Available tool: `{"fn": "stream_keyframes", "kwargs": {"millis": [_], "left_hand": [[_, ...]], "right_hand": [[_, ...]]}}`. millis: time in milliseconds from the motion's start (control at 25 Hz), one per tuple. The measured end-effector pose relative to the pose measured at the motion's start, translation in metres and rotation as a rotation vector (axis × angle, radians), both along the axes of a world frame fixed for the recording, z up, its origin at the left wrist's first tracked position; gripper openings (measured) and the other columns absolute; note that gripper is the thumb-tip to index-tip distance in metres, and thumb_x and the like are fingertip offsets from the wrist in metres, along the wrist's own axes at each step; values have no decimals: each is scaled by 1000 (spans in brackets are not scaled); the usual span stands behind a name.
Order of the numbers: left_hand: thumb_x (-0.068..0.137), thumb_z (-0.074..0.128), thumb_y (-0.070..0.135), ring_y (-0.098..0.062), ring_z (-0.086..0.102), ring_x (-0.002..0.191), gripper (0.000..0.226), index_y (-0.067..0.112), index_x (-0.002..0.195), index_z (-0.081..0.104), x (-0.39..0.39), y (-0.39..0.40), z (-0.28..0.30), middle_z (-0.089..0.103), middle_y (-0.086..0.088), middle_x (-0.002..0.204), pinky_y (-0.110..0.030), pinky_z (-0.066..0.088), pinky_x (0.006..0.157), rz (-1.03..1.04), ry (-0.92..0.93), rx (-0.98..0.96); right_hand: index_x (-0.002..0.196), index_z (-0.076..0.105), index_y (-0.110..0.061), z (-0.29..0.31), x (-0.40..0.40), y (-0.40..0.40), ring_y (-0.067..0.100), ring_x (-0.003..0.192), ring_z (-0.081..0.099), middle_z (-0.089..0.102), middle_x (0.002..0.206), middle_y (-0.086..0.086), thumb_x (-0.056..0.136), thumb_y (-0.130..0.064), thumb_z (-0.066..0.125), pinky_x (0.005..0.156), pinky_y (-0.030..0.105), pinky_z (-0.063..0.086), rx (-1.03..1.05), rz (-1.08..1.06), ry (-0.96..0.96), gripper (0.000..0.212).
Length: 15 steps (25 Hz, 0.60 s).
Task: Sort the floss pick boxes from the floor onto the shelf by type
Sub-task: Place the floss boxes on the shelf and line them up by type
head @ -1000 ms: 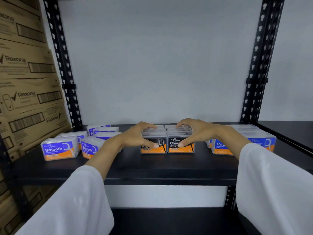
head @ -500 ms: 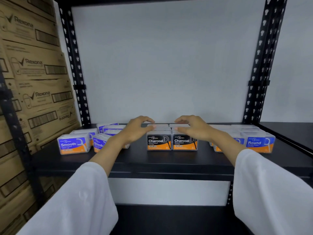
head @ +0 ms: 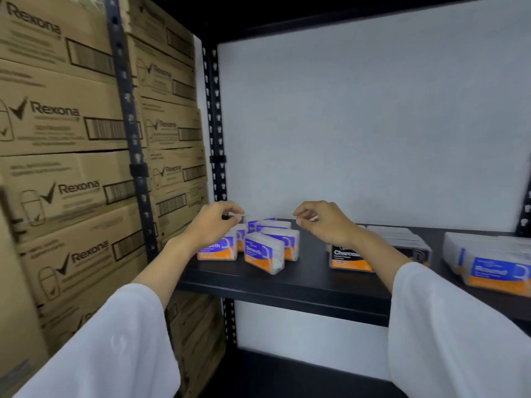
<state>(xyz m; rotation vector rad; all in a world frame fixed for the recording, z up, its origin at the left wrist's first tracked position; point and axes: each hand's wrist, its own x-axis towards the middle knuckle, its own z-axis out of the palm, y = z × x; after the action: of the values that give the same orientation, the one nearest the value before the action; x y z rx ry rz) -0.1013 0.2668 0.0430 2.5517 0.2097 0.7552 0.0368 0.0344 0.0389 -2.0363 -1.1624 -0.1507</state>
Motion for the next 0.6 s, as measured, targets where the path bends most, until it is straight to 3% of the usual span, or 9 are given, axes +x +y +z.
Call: {"fn": "stream_keyframes", "kwargs": {"millis": [160, 280, 400, 600], "left_hand": [[96, 54, 18, -13, 51, 118, 27, 16, 121, 63, 10, 34, -3, 61, 1, 126, -24, 35, 95, 29, 81, 6], [95, 56, 22, -13, 49, 122, 28, 21, 122, 62, 31, 51, -1, 59, 4, 129, -28, 38, 101, -17, 239, 78], [94, 58, 25, -8, 55, 113, 26, 25, 119, 63, 44, 60, 2, 61, 8, 124, -23, 43, 93, -97, 392, 56], [91, 61, 23, -2, 58, 109, 22, 27, 112, 66, 53, 71, 4, 66, 8, 117, -26, 44, 96, -206, 415, 21]], "right_hand": [[112, 64, -12, -2, 19, 43, 11, 97, 56, 65, 112, 7, 94, -14, 53, 75, 11, 40, -51, -3, -45, 21], [116, 62, -9, 2, 41, 70, 14, 104, 56, 62, 121, 9, 95, -9, 51, 86, 18, 40, -77, -13, -89, 24], [122, 60, -10, 7, 61, 93, 21, 119, 54, 58, 130, 10, 94, -3, 52, 93, 20, 39, -142, 9, -131, 31], [127, 57, -17, -1, 88, 119, 22, 130, 44, 49, 141, 4, 91, -4, 57, 103, 32, 40, -361, 79, -114, 38]]}}
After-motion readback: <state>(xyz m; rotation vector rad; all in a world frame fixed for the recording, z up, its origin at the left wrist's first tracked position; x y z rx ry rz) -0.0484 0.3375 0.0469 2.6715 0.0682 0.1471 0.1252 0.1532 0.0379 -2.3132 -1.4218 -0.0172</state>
